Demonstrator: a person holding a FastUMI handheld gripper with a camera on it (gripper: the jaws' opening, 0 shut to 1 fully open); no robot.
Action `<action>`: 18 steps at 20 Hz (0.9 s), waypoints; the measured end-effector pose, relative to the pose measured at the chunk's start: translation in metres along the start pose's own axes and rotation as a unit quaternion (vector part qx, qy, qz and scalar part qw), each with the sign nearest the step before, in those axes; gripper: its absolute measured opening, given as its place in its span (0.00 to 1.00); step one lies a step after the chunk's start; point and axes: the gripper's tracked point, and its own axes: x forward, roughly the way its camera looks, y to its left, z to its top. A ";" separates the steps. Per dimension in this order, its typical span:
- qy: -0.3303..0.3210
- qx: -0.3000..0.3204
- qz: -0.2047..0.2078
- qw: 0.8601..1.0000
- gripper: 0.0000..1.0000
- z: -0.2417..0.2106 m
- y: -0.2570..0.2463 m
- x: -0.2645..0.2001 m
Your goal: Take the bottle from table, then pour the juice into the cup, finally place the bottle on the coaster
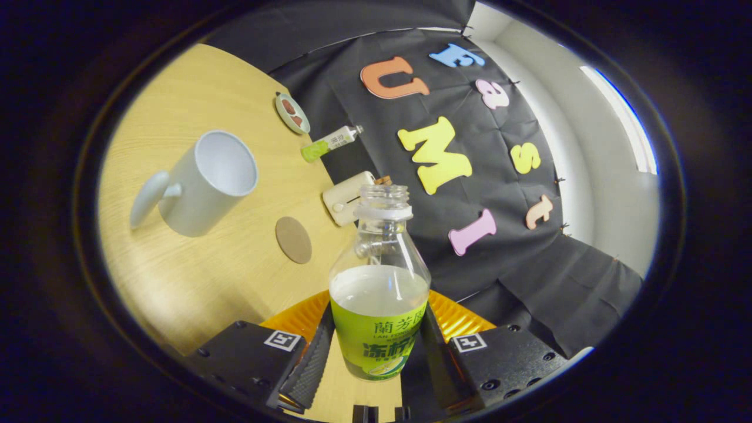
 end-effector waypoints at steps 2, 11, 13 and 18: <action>-0.013 -0.025 -0.010 1.000 0.79 0.006 -0.004 -0.003; -0.068 -0.116 -0.043 0.990 0.79 0.039 -0.004 -0.004; -0.066 -0.135 -0.057 0.987 0.79 0.042 -0.006 -0.001; -0.058 -0.197 -0.092 0.974 0.79 0.050 -0.002 -0.001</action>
